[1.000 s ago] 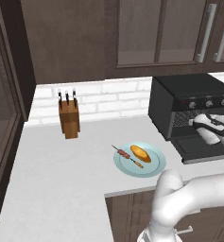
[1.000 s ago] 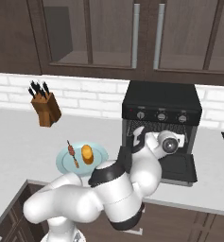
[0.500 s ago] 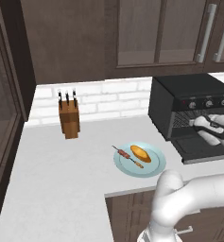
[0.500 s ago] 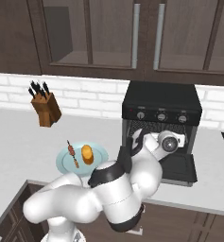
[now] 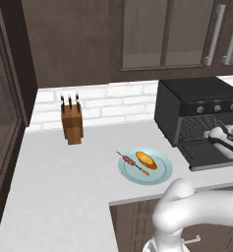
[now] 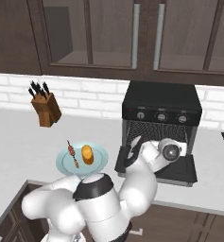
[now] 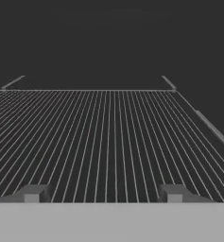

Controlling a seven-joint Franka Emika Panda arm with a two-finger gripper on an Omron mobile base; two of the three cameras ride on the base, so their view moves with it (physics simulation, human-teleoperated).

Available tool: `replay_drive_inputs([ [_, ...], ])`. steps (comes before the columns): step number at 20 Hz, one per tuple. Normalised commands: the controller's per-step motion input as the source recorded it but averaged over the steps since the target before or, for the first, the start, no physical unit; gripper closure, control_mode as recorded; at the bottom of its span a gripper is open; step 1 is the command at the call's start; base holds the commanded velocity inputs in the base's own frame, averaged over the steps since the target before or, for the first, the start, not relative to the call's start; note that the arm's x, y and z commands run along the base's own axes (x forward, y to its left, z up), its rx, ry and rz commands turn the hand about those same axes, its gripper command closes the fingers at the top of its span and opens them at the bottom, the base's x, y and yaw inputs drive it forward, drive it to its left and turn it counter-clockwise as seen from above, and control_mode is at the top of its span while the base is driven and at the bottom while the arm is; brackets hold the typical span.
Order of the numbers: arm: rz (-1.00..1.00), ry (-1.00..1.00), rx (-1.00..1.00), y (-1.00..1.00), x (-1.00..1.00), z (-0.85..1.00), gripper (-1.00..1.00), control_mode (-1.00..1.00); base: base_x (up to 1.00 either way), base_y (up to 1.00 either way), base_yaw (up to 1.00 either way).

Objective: Pick up the kebab skewer and baguette bread, and place them inside the toaster oven. Close the toaster oven door and start by setting the timer.

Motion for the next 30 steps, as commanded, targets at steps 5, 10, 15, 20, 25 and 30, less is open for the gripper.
replay_drive_inputs([
  [5,0.0,0.2,0.01,-0.34,-1.0,-0.97,-1.0,-1.0,0.0,0.0,0.0],
  [10,0.0,0.19,0.03,-0.38,-1.0,-0.99,-1.0,-1.0,0.0,0.0,0.0],
  [15,0.0,0.22,0.01,-0.33,-1.0,-0.92,-1.0,-1.0,0.0,0.0,0.0],
  [20,0.0,0.22,0.0,-0.27,-1.0,-0.87,-1.0,-1.0,0.0,0.0,0.0],
  [25,0.0,0.21,0.0,-0.07,-0.99,-0.9,-1.0,-1.0,0.0,0.0,0.0],
  [30,0.0,0.03,0.0,0.0,-0.95,-0.08,-1.0,-1.0,0.0,0.0,0.0],
])
